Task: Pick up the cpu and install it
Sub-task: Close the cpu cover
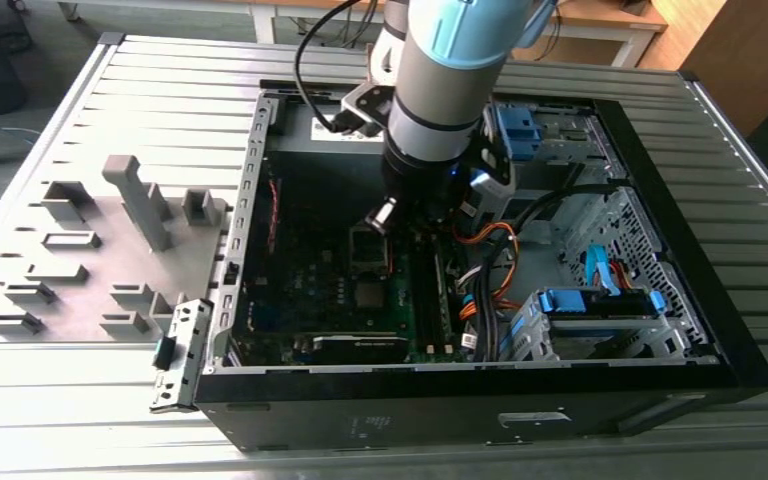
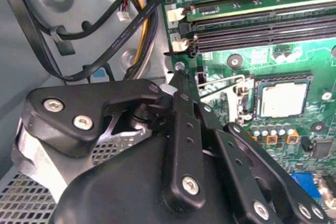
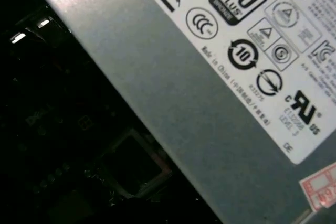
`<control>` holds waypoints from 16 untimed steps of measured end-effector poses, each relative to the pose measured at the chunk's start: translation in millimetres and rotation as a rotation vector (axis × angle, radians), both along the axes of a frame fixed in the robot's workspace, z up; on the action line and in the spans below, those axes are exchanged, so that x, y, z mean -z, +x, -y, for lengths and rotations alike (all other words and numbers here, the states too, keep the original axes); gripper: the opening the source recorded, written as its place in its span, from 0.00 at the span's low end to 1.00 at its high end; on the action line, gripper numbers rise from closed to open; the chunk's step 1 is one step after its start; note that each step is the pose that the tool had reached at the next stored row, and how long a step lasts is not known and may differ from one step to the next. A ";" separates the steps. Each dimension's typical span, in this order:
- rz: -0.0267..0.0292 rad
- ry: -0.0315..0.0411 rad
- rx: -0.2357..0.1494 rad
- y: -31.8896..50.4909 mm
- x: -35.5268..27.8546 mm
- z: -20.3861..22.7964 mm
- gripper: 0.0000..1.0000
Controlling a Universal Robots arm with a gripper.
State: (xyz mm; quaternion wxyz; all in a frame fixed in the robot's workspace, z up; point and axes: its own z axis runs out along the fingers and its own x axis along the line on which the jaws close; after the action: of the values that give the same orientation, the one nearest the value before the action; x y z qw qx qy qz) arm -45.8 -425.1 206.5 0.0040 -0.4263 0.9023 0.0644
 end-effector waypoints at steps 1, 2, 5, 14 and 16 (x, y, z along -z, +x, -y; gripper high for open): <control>0.0000 0.0002 -0.009 0.4 0.0 0.0 0.11; 0.0000 0.0005 -0.018 0.9 0.0 0.0 0.11; 0.0000 0.0028 -0.036 3.2 0.0 0.0 0.11; 0.0005 0.0311 -0.058 4.0 0.7 0.0 0.11; 0.0005 0.0368 -0.064 4.0 0.8 0.0 0.11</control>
State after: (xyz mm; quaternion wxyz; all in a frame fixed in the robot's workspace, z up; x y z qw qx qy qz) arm -41.8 -425.1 205.7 0.0100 -0.4550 0.8867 0.0810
